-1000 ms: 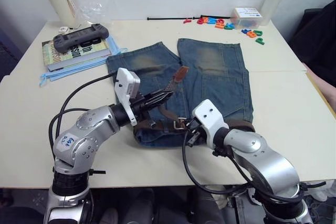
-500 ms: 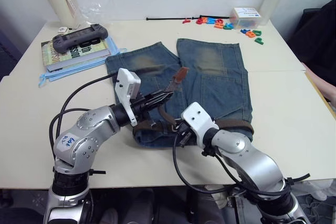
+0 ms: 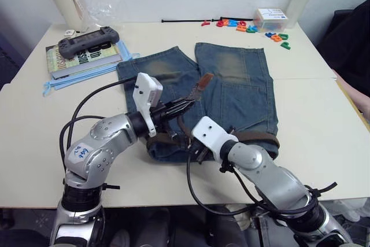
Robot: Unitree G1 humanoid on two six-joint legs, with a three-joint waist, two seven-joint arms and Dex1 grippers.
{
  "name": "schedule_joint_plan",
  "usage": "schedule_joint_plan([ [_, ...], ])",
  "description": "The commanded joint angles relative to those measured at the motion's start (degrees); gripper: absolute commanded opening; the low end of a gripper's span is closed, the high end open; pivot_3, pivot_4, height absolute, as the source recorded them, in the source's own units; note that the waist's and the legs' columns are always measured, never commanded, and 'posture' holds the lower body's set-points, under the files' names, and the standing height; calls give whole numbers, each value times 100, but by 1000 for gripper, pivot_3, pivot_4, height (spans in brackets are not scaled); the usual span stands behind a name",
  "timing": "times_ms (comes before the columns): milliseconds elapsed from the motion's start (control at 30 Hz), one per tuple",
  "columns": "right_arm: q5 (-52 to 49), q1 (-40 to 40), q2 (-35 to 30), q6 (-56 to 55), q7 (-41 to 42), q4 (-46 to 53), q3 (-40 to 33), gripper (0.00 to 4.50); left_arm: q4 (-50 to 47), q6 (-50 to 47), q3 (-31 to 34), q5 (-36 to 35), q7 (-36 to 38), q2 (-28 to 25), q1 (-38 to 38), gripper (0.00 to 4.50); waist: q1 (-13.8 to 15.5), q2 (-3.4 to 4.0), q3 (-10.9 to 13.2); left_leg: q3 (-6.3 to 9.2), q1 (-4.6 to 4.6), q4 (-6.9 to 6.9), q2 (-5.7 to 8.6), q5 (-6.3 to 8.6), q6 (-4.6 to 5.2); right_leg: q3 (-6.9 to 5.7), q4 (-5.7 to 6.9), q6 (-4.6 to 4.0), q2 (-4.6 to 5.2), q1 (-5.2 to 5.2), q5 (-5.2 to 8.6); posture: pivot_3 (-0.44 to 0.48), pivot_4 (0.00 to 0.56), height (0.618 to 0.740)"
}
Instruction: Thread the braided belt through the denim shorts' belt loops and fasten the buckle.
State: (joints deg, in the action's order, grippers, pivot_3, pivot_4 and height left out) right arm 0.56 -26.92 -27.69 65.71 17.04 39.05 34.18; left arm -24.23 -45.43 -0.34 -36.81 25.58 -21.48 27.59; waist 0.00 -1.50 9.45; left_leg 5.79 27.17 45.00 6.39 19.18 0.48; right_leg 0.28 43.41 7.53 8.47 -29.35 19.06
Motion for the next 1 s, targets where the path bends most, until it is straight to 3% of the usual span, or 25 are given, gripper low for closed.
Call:
schedule_joint_plan([
  [33,188,25,-322,-226,304,-204,878,22,231,191,-284,335,-62,135,263,0,-2,-6,-3,1,0,1,0,0,0,-2,-2,0,0,2,0,0,150,654],
  [267,945,-175,-748,-808,704,-554,1756,22,1351,641,-733,878,287,479,990,0,-19,-21,-14,1,-8,-2,-4,1,0,-2,-3,0,-2,7,0,0,150,654],
  [500,1197,29,-630,-885,1111,-773,1952,22,2295,592,-729,924,384,1185,2016,0,-11,-29,-20,6,-64,-17,-6,4,2,-11,-24,1,-5,65,0,0,150,654],
  [833,2293,-181,-878,-1103,2001,-956,2891,22,3190,899,-1153,1437,501,2004,2683,0,17,-28,-29,10,-115,-85,1,-3,4,-22,-79,14,-2,110,-6,0,150,654],
  [1000,2928,-157,-964,-1489,2711,-1066,3187,22,3901,1240,-1172,1749,599,2326,3055,0,46,-24,-30,19,-220,-160,-1,11,43,-76,-165,29,-3,229,-14,0,150,654],
])
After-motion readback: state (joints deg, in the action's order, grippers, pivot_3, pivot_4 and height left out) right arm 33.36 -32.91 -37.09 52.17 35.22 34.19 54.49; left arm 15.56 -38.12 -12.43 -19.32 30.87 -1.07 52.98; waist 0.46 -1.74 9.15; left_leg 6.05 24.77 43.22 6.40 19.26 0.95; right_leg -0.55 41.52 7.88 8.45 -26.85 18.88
